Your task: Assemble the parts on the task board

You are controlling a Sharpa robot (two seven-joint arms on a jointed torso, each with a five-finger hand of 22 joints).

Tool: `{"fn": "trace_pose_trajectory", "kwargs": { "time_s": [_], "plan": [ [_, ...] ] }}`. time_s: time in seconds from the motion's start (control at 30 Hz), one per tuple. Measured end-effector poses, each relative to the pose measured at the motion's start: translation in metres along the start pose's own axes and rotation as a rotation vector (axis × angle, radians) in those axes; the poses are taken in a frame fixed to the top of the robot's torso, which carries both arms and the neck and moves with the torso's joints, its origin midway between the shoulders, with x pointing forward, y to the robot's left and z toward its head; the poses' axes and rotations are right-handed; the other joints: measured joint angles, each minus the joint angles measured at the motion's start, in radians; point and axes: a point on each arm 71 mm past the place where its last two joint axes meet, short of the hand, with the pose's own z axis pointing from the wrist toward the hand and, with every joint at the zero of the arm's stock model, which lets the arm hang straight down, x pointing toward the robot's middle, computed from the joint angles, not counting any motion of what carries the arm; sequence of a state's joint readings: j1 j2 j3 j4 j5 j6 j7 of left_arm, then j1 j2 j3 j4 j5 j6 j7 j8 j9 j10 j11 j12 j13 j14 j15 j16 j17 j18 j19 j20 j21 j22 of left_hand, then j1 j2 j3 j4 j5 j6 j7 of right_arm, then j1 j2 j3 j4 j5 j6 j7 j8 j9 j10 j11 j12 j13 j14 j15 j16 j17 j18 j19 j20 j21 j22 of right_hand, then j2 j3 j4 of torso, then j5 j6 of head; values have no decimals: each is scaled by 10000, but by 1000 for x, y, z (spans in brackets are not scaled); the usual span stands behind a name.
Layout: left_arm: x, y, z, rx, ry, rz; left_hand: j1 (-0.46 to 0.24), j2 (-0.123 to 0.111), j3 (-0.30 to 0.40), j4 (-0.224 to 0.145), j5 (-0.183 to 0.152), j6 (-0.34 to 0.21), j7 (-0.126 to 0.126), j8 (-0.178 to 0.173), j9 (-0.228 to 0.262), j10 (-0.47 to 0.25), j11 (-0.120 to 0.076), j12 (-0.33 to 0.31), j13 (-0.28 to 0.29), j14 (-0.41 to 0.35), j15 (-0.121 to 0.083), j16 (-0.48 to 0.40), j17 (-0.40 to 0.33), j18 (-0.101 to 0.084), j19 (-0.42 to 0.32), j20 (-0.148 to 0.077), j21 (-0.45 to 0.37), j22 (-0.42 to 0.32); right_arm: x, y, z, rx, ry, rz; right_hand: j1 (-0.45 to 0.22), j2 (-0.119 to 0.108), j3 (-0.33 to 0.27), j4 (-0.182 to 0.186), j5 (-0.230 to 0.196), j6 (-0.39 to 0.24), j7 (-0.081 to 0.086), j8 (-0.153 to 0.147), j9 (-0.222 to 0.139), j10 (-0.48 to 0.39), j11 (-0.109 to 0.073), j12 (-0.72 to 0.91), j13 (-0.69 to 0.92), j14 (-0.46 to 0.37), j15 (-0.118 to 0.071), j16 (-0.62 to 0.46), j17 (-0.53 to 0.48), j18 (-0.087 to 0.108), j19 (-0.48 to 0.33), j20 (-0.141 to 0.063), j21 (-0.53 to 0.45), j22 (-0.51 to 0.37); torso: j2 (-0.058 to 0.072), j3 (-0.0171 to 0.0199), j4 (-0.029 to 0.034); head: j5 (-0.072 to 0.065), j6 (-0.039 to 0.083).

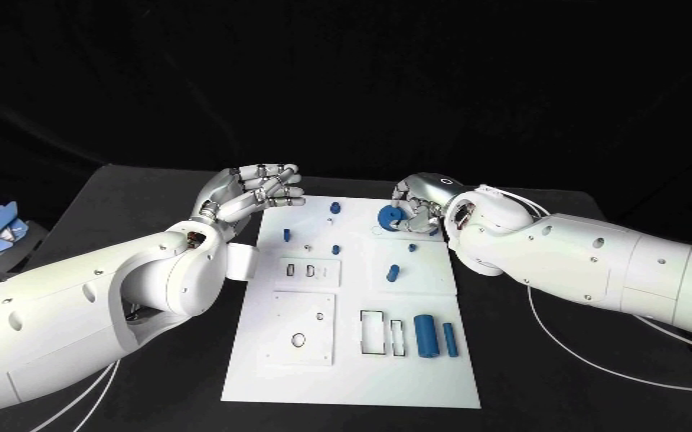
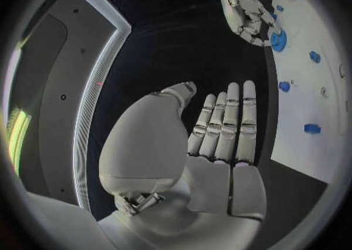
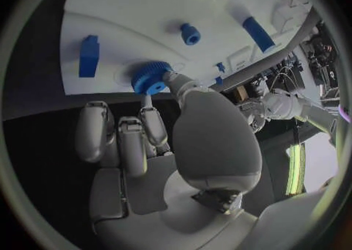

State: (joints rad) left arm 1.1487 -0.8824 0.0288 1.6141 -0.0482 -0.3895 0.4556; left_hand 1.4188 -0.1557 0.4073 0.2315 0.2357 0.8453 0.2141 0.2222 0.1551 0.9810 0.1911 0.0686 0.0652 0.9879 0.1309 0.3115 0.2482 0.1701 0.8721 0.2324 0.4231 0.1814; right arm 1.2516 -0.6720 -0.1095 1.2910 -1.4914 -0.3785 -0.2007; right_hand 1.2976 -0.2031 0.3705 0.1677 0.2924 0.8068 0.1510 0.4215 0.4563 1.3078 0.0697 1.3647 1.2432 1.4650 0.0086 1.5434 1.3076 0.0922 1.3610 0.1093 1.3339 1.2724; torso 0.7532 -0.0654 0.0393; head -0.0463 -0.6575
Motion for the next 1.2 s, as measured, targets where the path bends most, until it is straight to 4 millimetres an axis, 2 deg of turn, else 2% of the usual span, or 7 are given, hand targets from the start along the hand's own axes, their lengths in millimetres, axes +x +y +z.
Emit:
{"fn": "trace_pose_trajectory", "kwargs": {
  "time_s": [0.2,0.27,0.3,0.43,0.8,1.2],
  "plan": [
    [0,0,0,-26,-4,-4,0,0,26,-26,0,0,0,0,0,1,0,0,0,0,0,0,-1,1,0,0,0,0,-2,14,-3,-320,-338,-46,-54,-52,120,120,291,89,-20,-6,-15,83,-25,39,72,0,0,0,-1,1,76,-2,76,125,0,-2,2,43,26],
    [-1,0,0,-35,-9,-4,0,0,26,-26,0,0,0,0,-7,0,0,0,0,0,0,0,-1,0,0,0,0,0,-3,21,-4,-455,-474,-57,-56,-50,133,132,294,98,-27,-6,-21,83,-25,39,86,20,-20,0,0,-26,110,-37,103,159,-1,-4,-1,49,36],
    [-1,1,0,-38,-10,-4,0,0,26,-26,0,-3,4,0,-8,-2,3,1,0,0,0,0,0,0,0,0,0,-1,-3,24,-3,-520,-536,-64,-56,-50,133,133,294,97,-27,-6,-23,84,-25,39,90,37,-36,0,-1,-110,110,-37,118,173,-1,-5,-2,50,41],
    [0,1,1,-49,0,-12,0,0,26,-26,0,-35,35,0,-8,-36,37,1,0,0,0,0,11,0,0,0,0,-1,-3,43,-1,-900,-763,-62,-96,-10,134,133,332,97,-28,-22,-33,149,-31,77,120,36,-36,38,-1,-153,144,-2,129,214,-1,-6,3,50,70],
    [2,1,2,-62,36,-36,0,0,26,-26,0,-34,35,0,-7,-36,37,1,0,0,0,1,10,0,0,0,0,-1,2,85,9,-1696,-1101,-147,-96,-10,191,131,330,97,-28,-24,-26,149,-31,77,147,36,-35,38,-2,-153,178,-36,156,269,8,-12,19,105,54],
    [4,2,3,-64,85,-66,0,0,26,-26,0,-34,35,0,-6,-35,36,1,0,0,0,1,19,0,0,0,0,-2,19,101,23,-1804,-1059,-364,-95,-11,191,131,328,95,-27,-48,-36,149,-31,77,157,36,-35,38,-2,-153,177,-36,224,292,18,-9,23,145,44]
  ]
}}
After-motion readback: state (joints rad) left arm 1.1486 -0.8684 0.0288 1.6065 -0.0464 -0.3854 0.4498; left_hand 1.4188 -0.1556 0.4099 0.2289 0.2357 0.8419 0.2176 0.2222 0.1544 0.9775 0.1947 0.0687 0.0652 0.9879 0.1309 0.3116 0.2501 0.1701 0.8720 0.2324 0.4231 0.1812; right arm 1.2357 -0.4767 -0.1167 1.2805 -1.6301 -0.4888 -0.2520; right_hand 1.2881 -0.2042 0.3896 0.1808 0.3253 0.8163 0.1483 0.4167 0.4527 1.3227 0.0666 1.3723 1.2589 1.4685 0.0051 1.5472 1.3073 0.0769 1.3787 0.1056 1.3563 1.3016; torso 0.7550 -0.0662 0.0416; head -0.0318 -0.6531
